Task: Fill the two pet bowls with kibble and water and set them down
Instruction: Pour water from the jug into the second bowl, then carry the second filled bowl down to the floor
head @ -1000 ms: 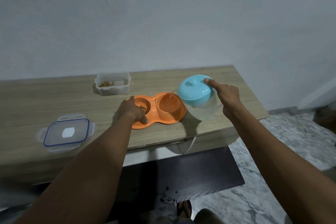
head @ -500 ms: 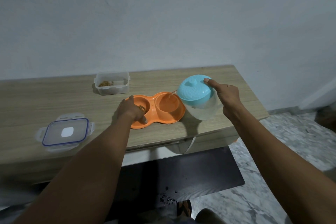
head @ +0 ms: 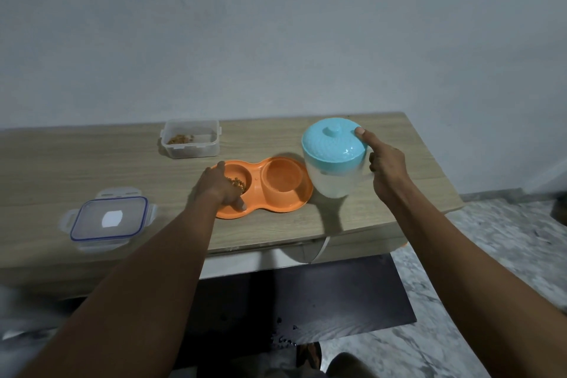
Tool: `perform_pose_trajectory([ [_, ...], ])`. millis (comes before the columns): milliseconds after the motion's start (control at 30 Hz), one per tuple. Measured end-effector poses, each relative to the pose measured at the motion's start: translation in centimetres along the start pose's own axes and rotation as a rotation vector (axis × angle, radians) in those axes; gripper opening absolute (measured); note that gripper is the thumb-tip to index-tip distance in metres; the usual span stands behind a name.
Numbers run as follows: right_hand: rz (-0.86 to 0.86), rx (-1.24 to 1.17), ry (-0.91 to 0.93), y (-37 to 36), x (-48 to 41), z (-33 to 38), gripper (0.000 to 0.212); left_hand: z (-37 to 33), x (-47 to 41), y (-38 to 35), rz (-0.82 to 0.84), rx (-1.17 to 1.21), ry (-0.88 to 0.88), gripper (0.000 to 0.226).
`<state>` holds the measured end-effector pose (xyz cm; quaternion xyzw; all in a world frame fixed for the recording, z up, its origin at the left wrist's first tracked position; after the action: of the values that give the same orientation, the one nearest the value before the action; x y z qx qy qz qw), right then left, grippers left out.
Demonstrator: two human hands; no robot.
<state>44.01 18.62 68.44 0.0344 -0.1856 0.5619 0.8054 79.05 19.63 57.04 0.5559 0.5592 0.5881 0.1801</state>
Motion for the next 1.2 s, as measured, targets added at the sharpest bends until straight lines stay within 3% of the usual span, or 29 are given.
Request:
perform_pose_trajectory([
  [233, 0.103, -0.086, 0.021, -4.5, -3.4, 1.1, 0.037, 0.2, 0.4, 0.2, -0.01, -0.013, 0.022, 0.14],
  [333, 0.134, -0.099, 0.01, -6.7, -6.3, 0.5, 0.042, 0.3, 0.4, 0.0, -0.026, 0.097, 0.012, 0.139],
  [500, 0.213, -0.087, -0.076, -11.1, -10.2, -1.8, 0.023, 0.4, 0.2, 0.1, -0.02, 0.196, -0.031, 0.136],
  [633, 0.258, -0.066, -0.105, -13.9, -13.5, -3.7, 0.047, 0.2, -0.2, -0.3, -0.017, 0.133, -0.014, 0.135],
  [767, 0.316, -0.041, -0.105, -15.7, -15.7, -5.0, 0.023, 0.6, -0.6, -0.6, -0.024, 0.178, -0.015, 0.137],
  [800, 0.316, -0.02, -0.09, -16.0, -16.2, -5.2, 0.027, 0.7, -0.7, -0.8, -0.016, 0.168, -0.019, 0.139],
  [900, 0.305, 0.031, -0.034, -16.8, -16.8, -4.8, 0.074, 0.8, -1.1, -0.6, -0.027, 0.147, -0.024, 0.14],
  [967, 0.288, 0.07, -0.002, -16.7, -16.7, -4.9, 0.092, 0.9, -1.3, -0.5, -0.023, 0.129, -0.015, 0.141],
  [1033, 0.253, 0.11, 0.014, -16.1, -15.8, -5.3, 0.092, 0.8, -1.2, -0.5, -0.004, 0.123, -0.008, 0.141],
  [1200, 0.134, 0.294, -0.025, -11.1, -12.0, -9.8, 0.067, 0.8, -1.1, -0.5, -0.012, 0.182, -0.029, 0.143],
])
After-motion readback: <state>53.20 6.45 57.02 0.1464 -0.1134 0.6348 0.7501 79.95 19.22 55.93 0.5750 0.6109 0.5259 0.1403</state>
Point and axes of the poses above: each hand's wrist, its own x-axis away from the middle knuckle, its own y-axis out of the back of the hand, z = x × y, the point moved 7 cm from there along -x, towards the middle knuckle, and after that the axes turned 9 degrees about -x, right-handed, at the moved point
